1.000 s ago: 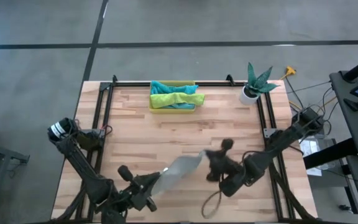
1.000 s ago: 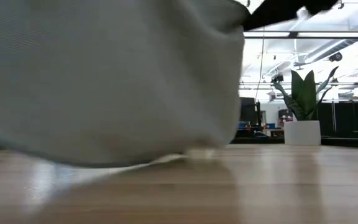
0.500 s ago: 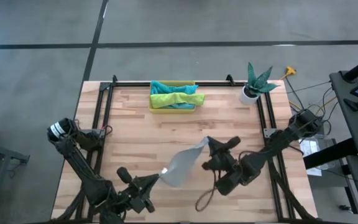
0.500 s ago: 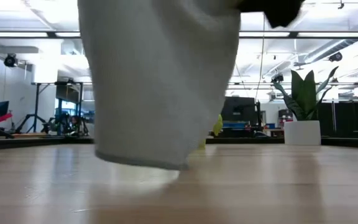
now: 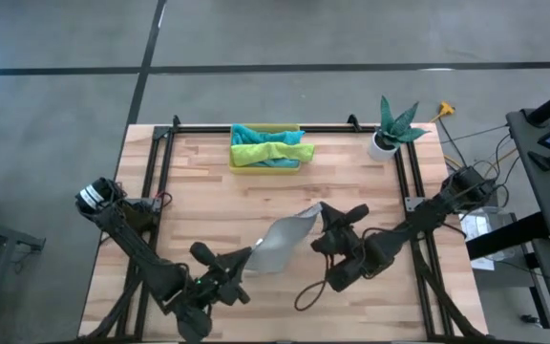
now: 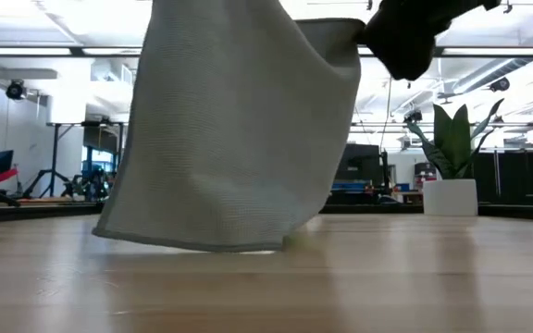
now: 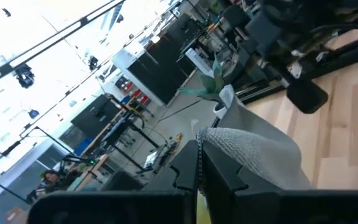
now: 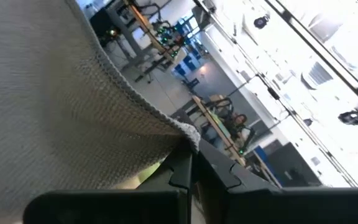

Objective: Roll microfiber towels into tight, uniform cylinder then place into a basket
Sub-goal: Roll the gray towel

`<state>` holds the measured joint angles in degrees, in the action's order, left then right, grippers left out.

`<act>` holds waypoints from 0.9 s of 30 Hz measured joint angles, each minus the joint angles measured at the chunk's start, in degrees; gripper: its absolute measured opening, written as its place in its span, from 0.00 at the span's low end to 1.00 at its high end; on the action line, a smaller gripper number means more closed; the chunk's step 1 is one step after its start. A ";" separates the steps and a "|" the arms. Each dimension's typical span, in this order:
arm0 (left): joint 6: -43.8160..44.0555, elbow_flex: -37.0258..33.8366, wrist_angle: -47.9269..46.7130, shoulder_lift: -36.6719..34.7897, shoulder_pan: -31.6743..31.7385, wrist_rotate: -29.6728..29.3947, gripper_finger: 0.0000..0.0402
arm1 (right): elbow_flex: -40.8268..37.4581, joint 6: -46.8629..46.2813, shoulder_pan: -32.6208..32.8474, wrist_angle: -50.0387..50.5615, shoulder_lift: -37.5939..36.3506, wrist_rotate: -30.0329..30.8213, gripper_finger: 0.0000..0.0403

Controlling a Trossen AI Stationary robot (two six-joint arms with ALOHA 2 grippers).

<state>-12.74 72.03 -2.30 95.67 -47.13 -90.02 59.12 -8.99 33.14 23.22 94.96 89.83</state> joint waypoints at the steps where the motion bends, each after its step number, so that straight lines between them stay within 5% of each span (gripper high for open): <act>1: 0.15 -0.05 0.48 -0.14 -0.15 0.00 0.00 | 0.16 0.03 0.65 0.08 0.00 0.03 0.02; 13: -0.11 0.43 2.46 -1.10 -5.00 0.00 0.00 | 8.10 5.75 11.19 0.03 0.00 0.23 0.02; 27: -1.28 -0.46 2.23 -2.13 -6.78 0.07 0.00 | 7.55 9.07 20.59 0.98 -0.23 0.16 0.02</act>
<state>-14.02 71.57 -0.07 93.54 -53.92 -89.95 66.67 0.08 53.72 24.20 94.73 90.00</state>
